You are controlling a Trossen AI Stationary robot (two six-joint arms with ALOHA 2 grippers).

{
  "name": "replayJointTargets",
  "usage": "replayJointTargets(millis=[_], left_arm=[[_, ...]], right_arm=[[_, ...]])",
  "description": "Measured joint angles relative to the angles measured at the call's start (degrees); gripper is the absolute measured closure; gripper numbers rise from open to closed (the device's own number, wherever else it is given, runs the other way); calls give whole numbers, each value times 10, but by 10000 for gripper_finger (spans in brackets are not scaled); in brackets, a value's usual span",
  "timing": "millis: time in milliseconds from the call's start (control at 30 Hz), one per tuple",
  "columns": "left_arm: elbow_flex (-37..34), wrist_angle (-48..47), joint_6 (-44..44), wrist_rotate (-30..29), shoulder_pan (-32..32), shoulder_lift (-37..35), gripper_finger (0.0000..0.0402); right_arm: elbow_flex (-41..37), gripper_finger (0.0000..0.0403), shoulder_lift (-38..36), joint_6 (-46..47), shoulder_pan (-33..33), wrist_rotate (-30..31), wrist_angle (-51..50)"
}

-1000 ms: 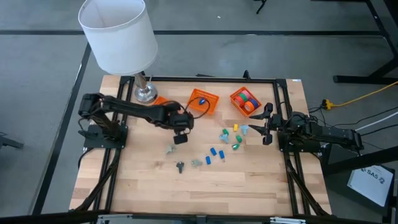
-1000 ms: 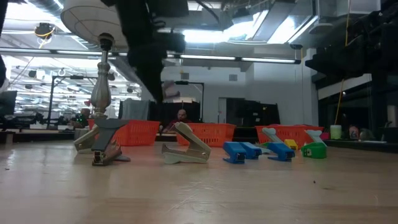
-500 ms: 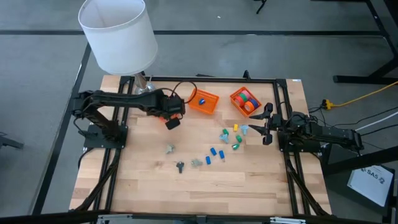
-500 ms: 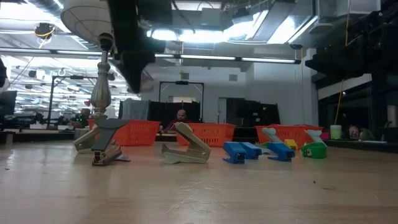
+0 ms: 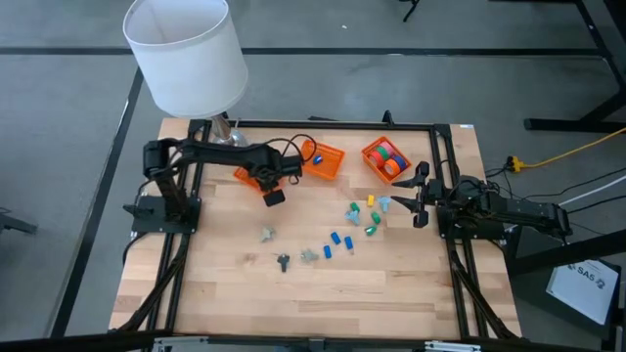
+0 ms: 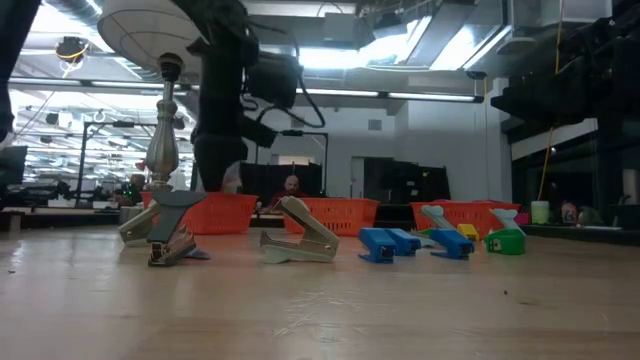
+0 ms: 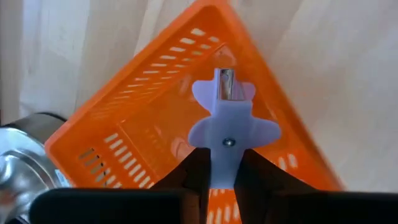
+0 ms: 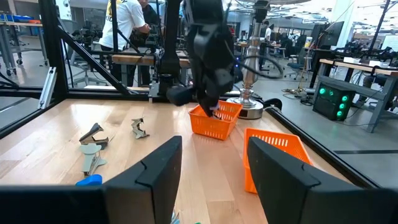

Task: Pick and place Stapler, Stapler remover, tape
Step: Put the purple staple remover into the left orange bin, then put the blue stapler into the middle orange bin

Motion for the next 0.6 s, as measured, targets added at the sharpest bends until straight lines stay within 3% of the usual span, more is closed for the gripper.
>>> replayJointTargets(millis=[367, 600], left_arm=[[0, 13, 10, -10, 22, 1, 329], [0, 14, -2, -11, 22, -18, 286]], right_arm=[[0, 214, 0, 0, 0, 0, 0], [0, 214, 0, 0, 0, 0, 0]])
